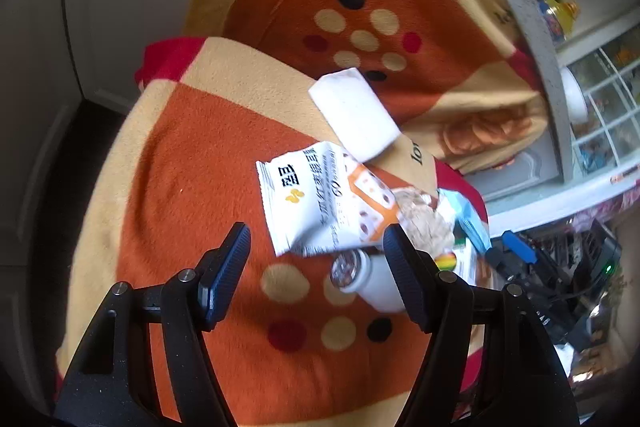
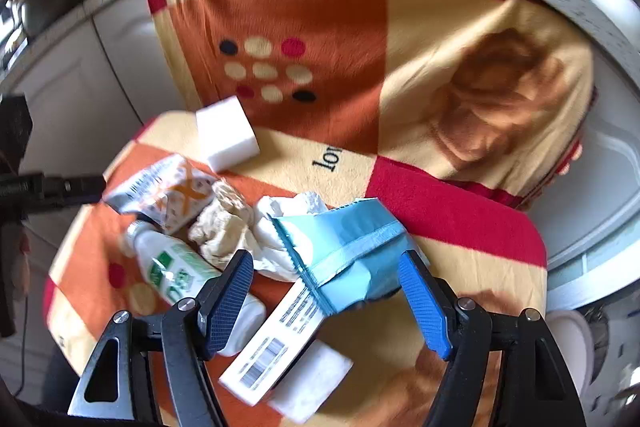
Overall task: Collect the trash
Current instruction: 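Grasp the white snack wrapper with the left tool while the right tool grasps the blue packet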
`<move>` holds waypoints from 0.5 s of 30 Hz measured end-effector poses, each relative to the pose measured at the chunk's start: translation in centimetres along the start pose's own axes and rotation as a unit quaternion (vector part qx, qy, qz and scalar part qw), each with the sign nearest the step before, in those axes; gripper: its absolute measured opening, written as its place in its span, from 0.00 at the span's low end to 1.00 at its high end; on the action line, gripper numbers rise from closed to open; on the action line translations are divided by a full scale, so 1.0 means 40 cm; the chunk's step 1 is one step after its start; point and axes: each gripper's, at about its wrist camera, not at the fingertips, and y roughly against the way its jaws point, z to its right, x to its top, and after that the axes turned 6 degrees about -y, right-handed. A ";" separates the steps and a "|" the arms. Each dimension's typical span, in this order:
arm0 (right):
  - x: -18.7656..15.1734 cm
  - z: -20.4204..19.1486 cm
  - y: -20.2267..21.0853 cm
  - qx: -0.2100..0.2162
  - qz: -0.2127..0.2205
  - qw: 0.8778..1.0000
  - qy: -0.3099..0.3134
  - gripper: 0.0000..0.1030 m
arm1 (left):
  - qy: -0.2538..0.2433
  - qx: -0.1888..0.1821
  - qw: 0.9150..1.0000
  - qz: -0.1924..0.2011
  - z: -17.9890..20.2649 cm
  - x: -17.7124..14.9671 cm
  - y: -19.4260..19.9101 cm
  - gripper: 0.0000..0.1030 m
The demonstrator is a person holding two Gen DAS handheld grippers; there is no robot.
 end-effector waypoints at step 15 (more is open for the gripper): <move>-0.012 0.004 -0.017 0.009 0.009 1.000 0.026 0.30 | 0.017 -0.004 0.999 -0.032 -0.004 0.019 -0.106 0.34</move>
